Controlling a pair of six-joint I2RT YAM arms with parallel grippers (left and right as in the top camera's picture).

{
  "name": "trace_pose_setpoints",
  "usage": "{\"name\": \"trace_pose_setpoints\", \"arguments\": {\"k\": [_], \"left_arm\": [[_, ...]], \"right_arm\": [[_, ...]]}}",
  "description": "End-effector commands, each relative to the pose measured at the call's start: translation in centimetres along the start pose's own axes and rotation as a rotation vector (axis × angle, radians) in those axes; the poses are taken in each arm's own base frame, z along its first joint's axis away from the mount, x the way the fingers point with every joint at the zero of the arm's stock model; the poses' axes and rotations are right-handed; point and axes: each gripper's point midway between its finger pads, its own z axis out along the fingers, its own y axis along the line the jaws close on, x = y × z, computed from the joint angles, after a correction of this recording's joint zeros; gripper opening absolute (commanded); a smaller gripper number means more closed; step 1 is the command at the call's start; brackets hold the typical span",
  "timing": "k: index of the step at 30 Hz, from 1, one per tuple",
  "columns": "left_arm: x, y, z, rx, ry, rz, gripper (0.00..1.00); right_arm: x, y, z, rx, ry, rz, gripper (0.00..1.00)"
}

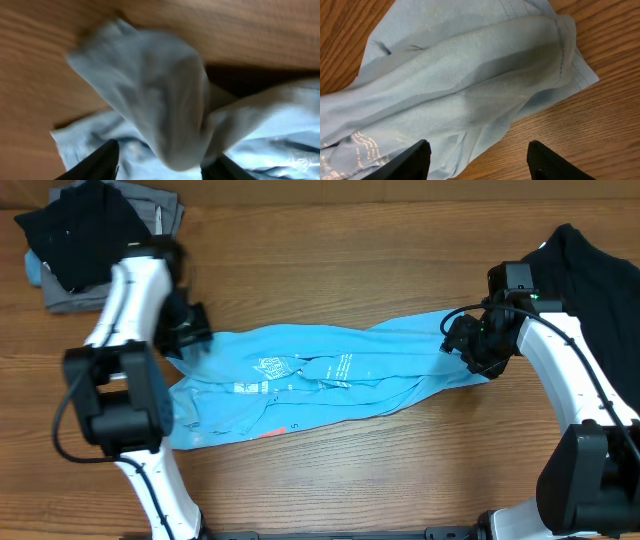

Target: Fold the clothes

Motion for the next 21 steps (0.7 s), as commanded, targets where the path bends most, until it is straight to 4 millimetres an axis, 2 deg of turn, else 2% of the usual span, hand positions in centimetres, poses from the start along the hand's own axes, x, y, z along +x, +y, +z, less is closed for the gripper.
{"name": "trace_pose_setpoints", "arguments": {"k": [1,2,4,5,9,11,19,21], "left_arm": [[-0.6,-0.3,-1.1,0.129,-0.023,0.06,0.58],[-0.9,0.0,-1.2,0.132,-0.031,0.051,0.6],[-1.4,0.5,-1.2,0.135,-0.045,0.033,0.75],[-1.4,0.8,-1.1,0.133,-0.044,0.016,0.78],[-2.0,2.4,-0.6,0.106,-0.057,-0.06,0.79],[-2.6,2.6,-0.3,0.121,-0.076,-0.069,0.79],[-3.6,-0.2,-0.8,0.302,-0.114,0.013,0.78],[-3.7,-1.7,-1.4,0.389,-0.127,0.078,0.78]], "right_arm": [[-0.3,-0.2,0.4,0.014,-0.004,-0.006,0.66],[-0.3,-0.3,0.6,0.015,-0.001,-0.005,0.66],[-0.3,-0.3,0.8,0.018,0.005,-0.004,0.66],[-0.3,-0.3,0.9,0.019,0.006,-0.003,0.66],[-0.2,-0.4,1.1,0.023,0.014,-0.002,0.66],[-0.2,-0.4,1.1,0.023,0.014,-0.002,0.66],[-0.2,-0.4,1.1,0.023,0.014,-0.002,0.67],[-0.2,-0.4,1.1,0.023,0.014,-0.002,0.66]]}}
